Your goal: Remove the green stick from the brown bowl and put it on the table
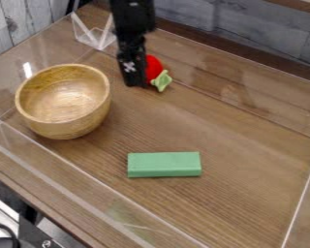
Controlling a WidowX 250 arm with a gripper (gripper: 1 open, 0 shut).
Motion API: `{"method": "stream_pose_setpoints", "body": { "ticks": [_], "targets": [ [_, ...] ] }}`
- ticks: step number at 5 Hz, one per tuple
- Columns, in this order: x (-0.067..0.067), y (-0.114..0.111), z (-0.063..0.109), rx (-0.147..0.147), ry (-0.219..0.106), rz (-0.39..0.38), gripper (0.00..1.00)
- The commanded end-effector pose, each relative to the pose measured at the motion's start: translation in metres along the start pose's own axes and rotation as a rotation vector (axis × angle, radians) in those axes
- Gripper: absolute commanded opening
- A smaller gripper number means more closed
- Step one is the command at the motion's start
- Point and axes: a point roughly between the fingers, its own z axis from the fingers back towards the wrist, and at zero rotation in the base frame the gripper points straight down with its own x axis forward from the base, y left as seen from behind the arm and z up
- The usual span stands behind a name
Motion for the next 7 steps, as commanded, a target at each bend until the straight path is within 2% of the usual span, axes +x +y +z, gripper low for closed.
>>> {"method": "stream_pose_setpoints", "body": {
  "ticks": [1, 3, 5, 7],
  "targets": [
    [0.006, 0.007, 0.006, 0.055, -0.021, 0.029, 0.00],
    [0.003, 0.007, 0.014, 0.067, -0.029, 0.028, 0.00],
    [-0.014, 0.010, 0.004, 0.074, -0.036, -0.001, 0.00],
    [-0.020, 0.003, -0.005, 0.086, -0.046, -0.015, 0.00]
  ]
}}
